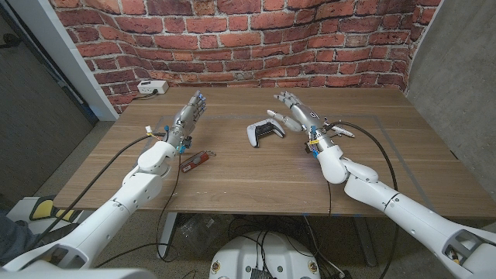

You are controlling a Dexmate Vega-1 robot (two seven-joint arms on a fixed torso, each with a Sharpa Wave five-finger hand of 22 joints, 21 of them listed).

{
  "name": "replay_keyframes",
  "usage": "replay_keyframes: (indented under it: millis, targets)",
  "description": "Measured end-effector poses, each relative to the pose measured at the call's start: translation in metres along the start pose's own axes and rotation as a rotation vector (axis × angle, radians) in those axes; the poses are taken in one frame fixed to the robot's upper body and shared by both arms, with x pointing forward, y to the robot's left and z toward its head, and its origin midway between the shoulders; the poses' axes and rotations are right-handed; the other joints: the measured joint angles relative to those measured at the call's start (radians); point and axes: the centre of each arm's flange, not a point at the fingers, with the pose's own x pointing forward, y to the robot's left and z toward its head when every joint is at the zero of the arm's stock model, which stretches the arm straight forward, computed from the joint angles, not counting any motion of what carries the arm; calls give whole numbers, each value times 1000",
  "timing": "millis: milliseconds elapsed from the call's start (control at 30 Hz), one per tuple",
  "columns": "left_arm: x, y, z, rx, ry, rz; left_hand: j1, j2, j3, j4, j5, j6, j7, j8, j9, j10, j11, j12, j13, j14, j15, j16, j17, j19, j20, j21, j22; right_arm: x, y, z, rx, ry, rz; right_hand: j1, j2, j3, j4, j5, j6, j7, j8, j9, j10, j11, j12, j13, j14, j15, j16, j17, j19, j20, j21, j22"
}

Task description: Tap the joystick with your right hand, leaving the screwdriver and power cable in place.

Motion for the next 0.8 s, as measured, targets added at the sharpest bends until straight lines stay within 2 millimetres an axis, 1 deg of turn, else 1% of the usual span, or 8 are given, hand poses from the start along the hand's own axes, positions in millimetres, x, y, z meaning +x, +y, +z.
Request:
replay_keyframes:
  millis: [333,433,500,600,700,800]
  targets:
    - [1,-1,2,5,-5,0,-4,-4,3,-3,-7,0,0,0,0,0,0,0,0,0,0,-4,0,0,0,0,0,-2,1,1,-35,-11,-4,-4,4,0,0,0,0,0,0,0,2,2,0,0,4,-4,0,0,0,0,0,0]
    - [1,-2,3,6,-5,-1,-4,-4,7,1,-7,0,0,0,0,0,0,0,0,0,0,-4,0,0,0,0,0,-2,1,1,-44,-14,-10,-4,5,0,0,0,0,0,0,0,2,2,0,0,4,-4,0,0,0,0,0,0]
    - [1,-2,3,7,-3,-2,-3,-4,7,1,-7,0,0,0,0,0,0,0,0,0,0,-4,0,-5,5,0,0,-3,2,2,-48,-16,-13,0,8,0,0,0,0,0,0,0,2,2,0,0,4,-4,4,0,0,0,0,0]
    - [2,-3,2,8,-1,-2,6,-13,9,-1,-12,0,0,-4,0,0,0,0,0,0,0,-4,0,-5,5,0,0,-3,2,2,-55,-17,-17,0,8,0,0,0,-3,-3,0,0,2,2,0,0,4,-4,4,0,0,0,0,0]
    - [2,-3,3,9,0,-2,5,-13,9,-1,-15,0,0,-4,0,0,0,0,0,0,0,-4,0,-5,5,0,0,-5,3,1,-58,-17,-16,0,8,0,0,0,-6,-5,0,0,2,2,0,0,4,-4,4,0,-5,-6,0,0]
    - [2,-3,4,12,-1,-3,5,-13,9,-1,-15,0,0,-4,0,0,0,0,0,0,0,-4,0,-5,5,0,0,-6,3,1,-65,-19,-20,0,8,0,0,0,-6,-5,0,0,2,2,4,0,4,-4,4,0,-6,-6,0,0]
